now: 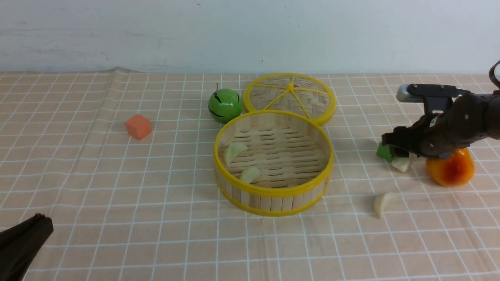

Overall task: Put the dumplings into the steamer on the table with the brown tablecloth.
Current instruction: 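Reach for and grasp a dumpling lying on the table beside the steamer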

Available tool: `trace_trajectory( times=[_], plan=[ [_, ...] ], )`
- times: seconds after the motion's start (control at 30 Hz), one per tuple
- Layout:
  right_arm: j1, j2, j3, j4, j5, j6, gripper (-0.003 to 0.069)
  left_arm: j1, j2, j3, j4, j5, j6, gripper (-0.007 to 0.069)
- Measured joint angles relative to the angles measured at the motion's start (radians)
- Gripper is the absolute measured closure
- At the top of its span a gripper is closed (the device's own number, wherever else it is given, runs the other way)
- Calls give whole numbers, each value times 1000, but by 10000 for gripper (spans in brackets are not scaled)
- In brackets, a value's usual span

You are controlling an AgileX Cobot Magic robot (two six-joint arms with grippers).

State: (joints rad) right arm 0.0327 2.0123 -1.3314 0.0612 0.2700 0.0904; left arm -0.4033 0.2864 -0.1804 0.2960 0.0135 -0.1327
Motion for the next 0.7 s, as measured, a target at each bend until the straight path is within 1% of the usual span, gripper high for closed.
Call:
trace_trajectory(
  times=[0.1,0.17,0.23,0.3,0.37,0.53,0.57,0.6,0.63,0.67,0.7],
  plan=[
    [0,4,-5,6,8,-2,277,0,0,0,1,0,0,638],
    [0,4,-5,16,21,-3,350,0,0,0,1,0,0,638],
    [0,3,-8,26,31,-4,395,0,0,0,1,0,0,638],
    [0,0,-8,34,42,-4,419,0,0,0,1,0,1,638],
    [0,-3,-8,37,53,-4,417,0,4,0,1,0,1,638],
    [0,-21,-8,60,125,-3,294,0,22,1,1,0,3,638],
    [0,-21,-8,61,125,-3,289,0,22,1,1,0,3,638],
    [0,-23,-13,69,166,0,250,0,25,1,1,0,3,638],
    [0,-23,-20,74,200,1,228,0,26,1,1,0,3,638],
    [0,-23,-22,75,205,1,224,0,26,1,1,0,3,638],
    [0,-23,-36,81,233,1,206,0,26,1,1,0,3,638]
  ],
)
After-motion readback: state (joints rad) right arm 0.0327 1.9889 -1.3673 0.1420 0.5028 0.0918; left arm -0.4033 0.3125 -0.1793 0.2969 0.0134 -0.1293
